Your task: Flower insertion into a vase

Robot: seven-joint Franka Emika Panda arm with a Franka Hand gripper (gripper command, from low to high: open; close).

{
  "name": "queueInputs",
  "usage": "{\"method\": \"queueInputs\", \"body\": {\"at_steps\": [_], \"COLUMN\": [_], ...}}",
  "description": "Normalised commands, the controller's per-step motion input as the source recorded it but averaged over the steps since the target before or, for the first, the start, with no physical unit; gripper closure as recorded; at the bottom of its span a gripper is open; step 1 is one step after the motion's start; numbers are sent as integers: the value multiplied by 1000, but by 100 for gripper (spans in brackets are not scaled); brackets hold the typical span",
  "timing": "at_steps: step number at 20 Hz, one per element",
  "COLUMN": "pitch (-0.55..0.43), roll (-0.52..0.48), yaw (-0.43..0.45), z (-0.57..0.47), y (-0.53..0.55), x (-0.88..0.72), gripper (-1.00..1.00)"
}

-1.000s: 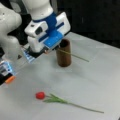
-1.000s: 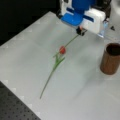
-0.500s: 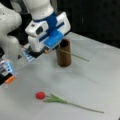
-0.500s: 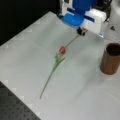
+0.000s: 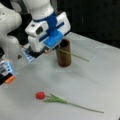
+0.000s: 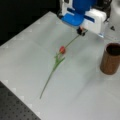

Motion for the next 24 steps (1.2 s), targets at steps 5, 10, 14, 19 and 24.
{"method": "queueInputs", "body": {"at_steps": [5, 10, 14, 19, 24], "pitch": [96, 91, 37, 7, -48], "roll": [-78, 16, 32, 64, 72], "yaw": [-16, -36, -98, -233, -218], "z": [-4, 50, 36, -43, -130], "y": [74, 205, 267, 275, 338], "x": [-122, -203, -207, -221, -352], "gripper": [100, 100, 100, 100, 100]}}
